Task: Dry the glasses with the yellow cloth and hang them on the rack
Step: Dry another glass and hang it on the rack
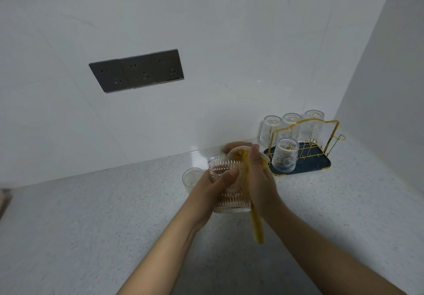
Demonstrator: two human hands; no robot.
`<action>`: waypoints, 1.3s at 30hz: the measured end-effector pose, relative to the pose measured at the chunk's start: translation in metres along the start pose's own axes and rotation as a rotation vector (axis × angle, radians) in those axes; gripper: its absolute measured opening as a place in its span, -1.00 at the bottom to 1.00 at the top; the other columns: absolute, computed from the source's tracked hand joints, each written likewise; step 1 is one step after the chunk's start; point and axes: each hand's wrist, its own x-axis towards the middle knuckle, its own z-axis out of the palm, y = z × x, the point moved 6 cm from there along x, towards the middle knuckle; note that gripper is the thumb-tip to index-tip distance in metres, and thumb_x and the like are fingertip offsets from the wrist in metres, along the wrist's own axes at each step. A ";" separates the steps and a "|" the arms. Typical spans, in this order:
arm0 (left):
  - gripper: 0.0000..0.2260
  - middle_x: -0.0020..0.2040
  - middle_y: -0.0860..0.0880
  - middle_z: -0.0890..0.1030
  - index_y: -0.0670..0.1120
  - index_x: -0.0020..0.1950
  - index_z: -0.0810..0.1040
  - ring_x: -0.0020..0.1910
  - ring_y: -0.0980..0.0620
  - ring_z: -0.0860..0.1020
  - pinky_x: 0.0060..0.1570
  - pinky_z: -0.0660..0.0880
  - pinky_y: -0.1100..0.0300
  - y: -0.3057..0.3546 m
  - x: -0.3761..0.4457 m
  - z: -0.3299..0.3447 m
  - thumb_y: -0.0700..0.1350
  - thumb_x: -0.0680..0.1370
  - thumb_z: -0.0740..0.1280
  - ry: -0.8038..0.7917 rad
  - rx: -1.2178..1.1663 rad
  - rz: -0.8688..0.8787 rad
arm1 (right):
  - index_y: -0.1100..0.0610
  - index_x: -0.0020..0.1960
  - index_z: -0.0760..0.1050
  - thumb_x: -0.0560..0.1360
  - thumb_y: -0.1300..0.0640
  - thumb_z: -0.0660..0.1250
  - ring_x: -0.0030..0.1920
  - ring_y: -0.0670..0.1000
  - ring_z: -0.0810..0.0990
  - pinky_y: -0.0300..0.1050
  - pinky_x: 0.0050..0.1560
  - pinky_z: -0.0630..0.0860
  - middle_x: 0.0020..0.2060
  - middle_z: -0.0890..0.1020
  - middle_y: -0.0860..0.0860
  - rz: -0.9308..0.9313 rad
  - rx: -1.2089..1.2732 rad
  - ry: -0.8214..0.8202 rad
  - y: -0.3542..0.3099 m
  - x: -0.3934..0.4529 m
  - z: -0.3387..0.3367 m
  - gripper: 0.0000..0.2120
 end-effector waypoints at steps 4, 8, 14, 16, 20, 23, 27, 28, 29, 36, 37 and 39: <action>-0.62 0.03 -0.21 0.68 -0.19 0.10 0.64 -0.01 -0.16 0.66 0.05 0.59 0.01 -0.003 -0.001 0.004 0.05 0.42 0.41 -0.087 -0.108 -0.123 | 0.13 -0.50 0.40 0.59 -0.04 -0.01 -0.58 -0.07 0.41 -0.25 -0.48 0.39 -0.63 0.41 -0.05 -0.127 -0.148 0.102 -0.013 0.002 -0.010 -0.44; -0.52 -0.03 -0.20 0.68 -0.15 0.01 0.71 -0.08 -0.15 0.67 0.10 0.55 -0.07 -0.007 -0.005 0.015 0.12 0.22 0.58 -0.200 -0.386 -0.291 | 0.01 -0.51 0.30 0.54 -0.17 0.11 -0.47 0.03 0.31 -0.09 -0.32 0.35 -0.56 0.28 -0.02 0.018 -0.052 0.236 -0.006 0.009 -0.027 -0.51; -0.13 0.23 -0.17 0.60 0.00 0.33 0.48 0.12 -0.16 0.63 0.06 0.60 -0.08 -0.008 -0.006 0.008 0.21 0.08 0.63 -0.087 -0.309 -0.208 | 0.06 -0.50 0.27 0.58 -0.10 0.05 -0.52 -0.05 0.36 -0.15 -0.37 0.35 -0.62 0.32 -0.08 -0.060 -0.474 0.305 -0.020 0.023 -0.035 -0.49; -0.17 0.23 -0.15 0.58 0.20 0.33 0.33 0.07 -0.10 0.65 -0.01 0.62 0.00 -0.011 -0.008 0.006 0.17 0.13 0.60 0.075 -0.037 -0.054 | 0.09 -0.52 0.28 0.60 -0.06 0.00 -0.55 -0.05 0.37 -0.19 -0.42 0.33 -0.62 0.33 -0.04 -0.126 -0.603 0.351 -0.024 0.026 -0.036 -0.46; -0.26 0.08 -0.09 0.68 0.00 0.32 0.45 0.03 -0.19 0.65 -0.01 0.59 -0.12 -0.021 -0.005 0.010 0.04 0.17 0.56 0.121 -0.214 -0.056 | 0.05 -0.52 0.25 0.59 -0.08 0.01 -0.56 -0.14 0.35 -0.22 -0.41 0.30 -0.66 0.33 -0.10 -0.163 -0.691 0.351 -0.019 0.024 -0.036 -0.47; -0.37 0.22 -0.29 0.58 -0.19 0.21 0.62 0.03 -0.28 0.62 -0.02 0.61 -0.07 -0.022 -0.006 0.022 -0.06 0.18 0.62 -0.147 -0.792 -0.235 | 0.03 -0.53 0.21 0.58 -0.02 0.05 -0.61 -0.16 0.35 -0.36 -0.50 0.26 -0.71 0.34 -0.12 -0.243 -0.551 0.281 -0.024 0.018 -0.037 -0.50; -0.44 0.19 -0.27 0.59 -0.16 0.23 0.58 -0.03 -0.21 0.64 -0.07 0.63 0.00 -0.030 -0.001 0.020 0.05 0.30 0.53 -0.130 -0.529 -0.243 | 0.08 -0.54 0.27 0.59 -0.12 0.00 -0.63 -0.12 0.36 -0.20 -0.52 0.36 -0.67 0.32 -0.09 -0.319 -0.717 0.277 -0.024 0.027 -0.045 -0.43; -0.45 0.18 -0.22 0.61 -0.11 0.26 0.54 -0.03 -0.18 0.65 -0.04 0.62 0.00 -0.029 0.001 0.017 0.06 0.34 0.50 -0.072 -0.287 -0.206 | 0.10 -0.53 0.30 0.55 -0.20 -0.06 -0.62 -0.06 0.39 -0.15 -0.51 0.39 -0.66 0.34 -0.05 -0.316 -0.823 0.272 -0.021 0.030 -0.046 -0.40; -0.46 0.16 -0.15 0.63 -0.07 0.29 0.48 -0.03 -0.12 0.66 -0.03 0.62 0.02 -0.026 0.005 0.016 0.05 0.37 0.51 -0.031 -0.042 -0.155 | 0.12 -0.52 0.31 0.52 -0.23 -0.10 -0.61 -0.03 0.40 -0.15 -0.50 0.41 -0.65 0.34 -0.05 -0.324 -0.926 0.263 -0.019 0.033 -0.047 -0.39; -0.50 -0.02 -0.22 0.64 -0.18 0.20 0.53 -0.19 -0.12 0.67 -0.27 0.62 0.12 -0.032 0.018 0.047 -0.07 0.31 0.53 -0.294 -0.311 -0.331 | 0.02 -0.54 0.24 0.61 0.03 0.09 -0.66 -0.15 0.29 -0.32 -0.53 0.27 -0.71 0.28 -0.08 -0.300 -0.619 0.191 -0.031 0.034 -0.068 -0.47; -0.46 -0.03 -0.27 0.63 -0.21 0.18 0.56 -0.21 -0.15 0.66 -0.32 0.60 0.13 -0.035 0.017 0.060 -0.04 0.28 0.57 -0.390 -0.567 -0.426 | 0.04 -0.52 0.24 0.61 0.07 0.10 -0.65 -0.16 0.27 -0.29 -0.53 0.25 -0.70 0.29 -0.08 -0.249 -0.450 0.217 -0.031 0.034 -0.081 -0.50; -0.37 -0.03 -0.29 0.62 -0.24 0.19 0.58 -0.22 -0.16 0.65 -0.32 0.61 0.11 -0.035 0.018 0.082 0.07 0.24 0.60 -0.502 -0.798 -0.471 | 0.03 -0.49 0.24 0.60 0.09 0.11 -0.60 -0.18 0.24 -0.20 -0.50 0.21 -0.67 0.29 -0.11 -0.234 -0.322 0.299 -0.031 0.034 -0.102 -0.54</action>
